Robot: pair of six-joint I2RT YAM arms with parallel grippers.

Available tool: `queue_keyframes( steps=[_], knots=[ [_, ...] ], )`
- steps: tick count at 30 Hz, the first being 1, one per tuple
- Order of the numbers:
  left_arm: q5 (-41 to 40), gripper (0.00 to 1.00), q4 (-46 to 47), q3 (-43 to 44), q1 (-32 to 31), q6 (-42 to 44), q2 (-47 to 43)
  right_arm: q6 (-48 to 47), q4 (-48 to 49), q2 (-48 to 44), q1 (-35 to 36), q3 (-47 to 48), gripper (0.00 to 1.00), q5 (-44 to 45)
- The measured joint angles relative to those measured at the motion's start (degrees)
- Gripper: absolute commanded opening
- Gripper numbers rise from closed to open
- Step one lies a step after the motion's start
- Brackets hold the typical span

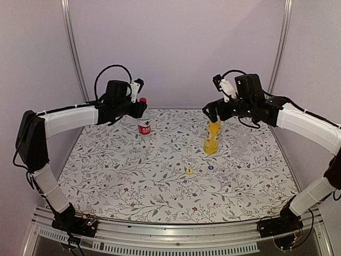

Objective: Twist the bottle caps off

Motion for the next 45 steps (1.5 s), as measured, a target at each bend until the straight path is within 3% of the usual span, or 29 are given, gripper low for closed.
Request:
queue_keyframes(
  steps=[2,5,16,24,33,38,45],
  knots=[
    [-0.17,0.77,0.13,0.00,-0.02,0.35,0.28,-0.09,0.02,0.02,0.00,0.00,0.99,0.00],
    [-0.74,0.82,0.33,0.46,-0.02,0.61,1.53,-0.13,0.04,0.13,0.00,0.00,0.99,-0.15],
    [-2.40,0.70,0.24,6.56,0.00,2.93,8.48,-0.11,-0.02,1.25,0.04,0.00,0.99,-1.20],
    [-2.10,0.53,0.24,8.70,0.04,2.91,9.79,-0.11,-0.04,1.25,0.07,0.00,0.99,-1.42],
    [-0.61,0.23,0.24,8.66,0.17,2.29,9.92,-0.11,-0.37,1.27,0.11,0.00,0.99,-1.44],
    [0.55,0.12,1.38,6.56,0.22,2.25,8.09,-0.24,-0.39,1.27,0.24,0.00,0.99,-1.42],
    [5.16,0.06,2.38,2.54,0.22,1.62,1.49,-0.59,-0.37,1.27,0.55,0.02,0.99,-2.75]
  ],
)
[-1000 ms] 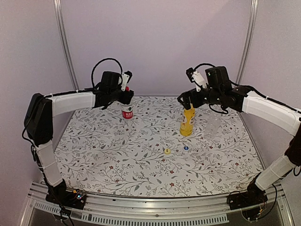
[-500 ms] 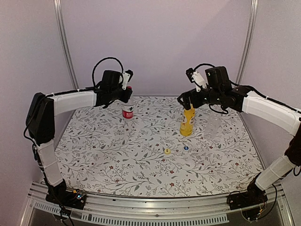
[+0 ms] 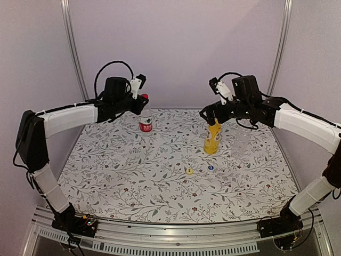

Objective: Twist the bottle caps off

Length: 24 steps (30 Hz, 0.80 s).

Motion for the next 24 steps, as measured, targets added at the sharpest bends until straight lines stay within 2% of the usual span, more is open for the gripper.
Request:
queue_keyframes(
  steps=[5,9,15,19,24],
  knots=[
    [12.59,0.03,1.86,-6.99,-0.24,0.02,-9.40,-1.38,0.17,0.00,0.02,0.00,0.99,-8.70],
    [26.08,0.00,4.28,-12.24,-1.27,-0.48,-18.12,-3.78,1.38,-0.20,0.11,-0.02,0.99,-21.00],
    [41.97,0.00,8.24,-14.62,-7.39,-1.57,-25.92,-7.37,2.12,-1.62,1.20,-0.02,0.99,-34.93],
    [47.39,0.00,9.29,-14.67,-10.27,-2.12,-26.58,-9.29,2.16,-2.14,2.69,-0.02,0.99,-40.63],
    [50.18,0.00,10.25,-14.93,-11.26,-3.48,-26.53,-11.93,2.01,-2.34,4.96,-0.04,0.99,-44.98]
  ],
)
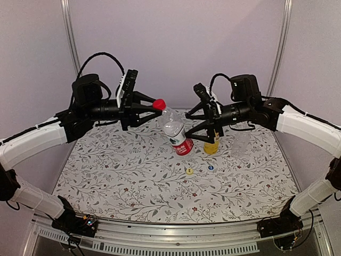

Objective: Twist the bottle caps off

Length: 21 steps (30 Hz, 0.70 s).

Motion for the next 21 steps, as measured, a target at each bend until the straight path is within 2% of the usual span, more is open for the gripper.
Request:
queue_keyframes(
  steps=[5,15,21],
  knots=[
    [0.83,0.00,3.28,-0.79,-0.13,-2.51,0.00,-1.55,-0.24,0.04,2.25,-0.24,0.99,-1.11],
    [1.44,0.00,9.79,-3.80,-0.24,-7.58,0.02,-2.47,-0.31,3.04,3.98,-0.22,0.87,-0.52],
    [1.20,0.00,12.44,-4.68,-0.24,-9.51,0.02,-2.34,-0.13,3.45,3.98,-0.22,0.85,-0.48]
  ],
)
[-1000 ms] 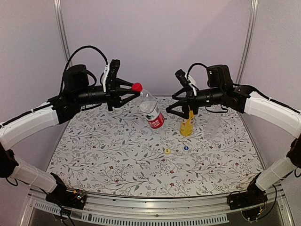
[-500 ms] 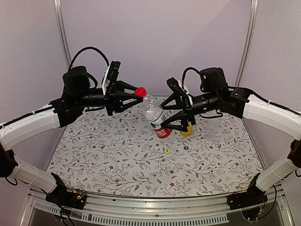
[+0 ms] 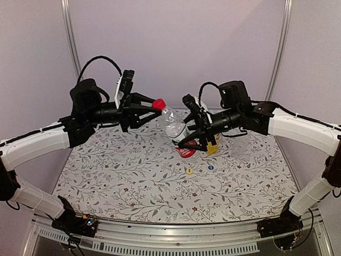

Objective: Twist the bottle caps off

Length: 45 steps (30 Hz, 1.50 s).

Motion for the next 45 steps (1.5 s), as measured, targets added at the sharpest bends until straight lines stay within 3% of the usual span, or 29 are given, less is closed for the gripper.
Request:
queue_keyframes(
  steps=[4,17,24,31,40,45],
  knots=[
    [-0.24,0.00,2.38,-0.63,0.00,-1.14,0.00,0.52,0.63,0.11,0.02,0.00,0.88,-0.74],
    [-1.42,0.00,7.82,-3.45,0.00,-4.72,0.11,1.92,3.39,1.42,0.50,0.00,0.82,-2.49],
    [-1.49,0.00,9.29,-3.87,0.00,-5.46,0.22,2.34,4.13,1.88,0.50,0.00,0.65,-3.78],
    [-1.92,0.01,10.78,-4.68,0.00,-6.56,0.20,1.70,4.13,1.90,0.70,0.00,0.56,-4.26],
    [-3.37,0.36,11.06,-5.46,0.00,-6.67,-0.28,1.46,3.96,1.90,0.70,0.00,0.47,-4.20],
    [-5.05,0.65,9.49,-5.53,0.00,-5.49,-0.70,1.68,4.17,1.90,0.74,0.00,0.43,-4.20]
  ],
)
